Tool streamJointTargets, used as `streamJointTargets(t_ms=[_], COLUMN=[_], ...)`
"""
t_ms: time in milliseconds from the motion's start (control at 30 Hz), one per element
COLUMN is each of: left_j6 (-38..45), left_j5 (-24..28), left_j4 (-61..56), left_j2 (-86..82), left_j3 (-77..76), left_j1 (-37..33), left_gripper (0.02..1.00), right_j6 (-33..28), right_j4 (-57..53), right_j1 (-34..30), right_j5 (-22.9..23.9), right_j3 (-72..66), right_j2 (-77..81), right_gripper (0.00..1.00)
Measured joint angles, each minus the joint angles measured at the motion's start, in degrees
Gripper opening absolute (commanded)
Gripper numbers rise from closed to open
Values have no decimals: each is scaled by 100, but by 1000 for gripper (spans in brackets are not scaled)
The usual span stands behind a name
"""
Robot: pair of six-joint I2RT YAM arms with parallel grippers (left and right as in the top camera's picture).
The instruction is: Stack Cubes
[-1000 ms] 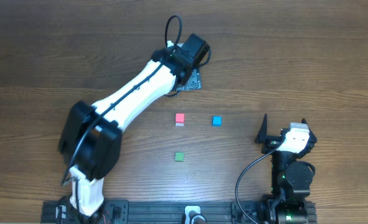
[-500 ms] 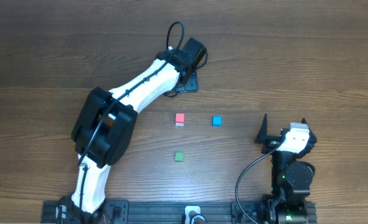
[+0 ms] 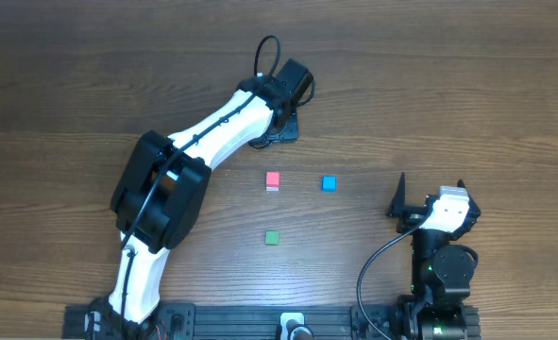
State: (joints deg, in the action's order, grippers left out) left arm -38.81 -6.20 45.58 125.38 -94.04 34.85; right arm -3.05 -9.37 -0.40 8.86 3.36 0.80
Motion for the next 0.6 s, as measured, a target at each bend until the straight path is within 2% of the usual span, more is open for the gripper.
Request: streamJointTargets(t_ms=[167,600], left_j6=[2,22], left_j5=[0,2], left_j4=[0,-55], left_j2=[0,87], left_j3=[2,0], left_j1=[0,0], left_gripper=[411,246], right_j6=[4,7], right_j4=[0,0], right_j1=[0,0], right_j5=[0,0], right_j3=[0,0], right_j2=[0,0], right_gripper=[993,991])
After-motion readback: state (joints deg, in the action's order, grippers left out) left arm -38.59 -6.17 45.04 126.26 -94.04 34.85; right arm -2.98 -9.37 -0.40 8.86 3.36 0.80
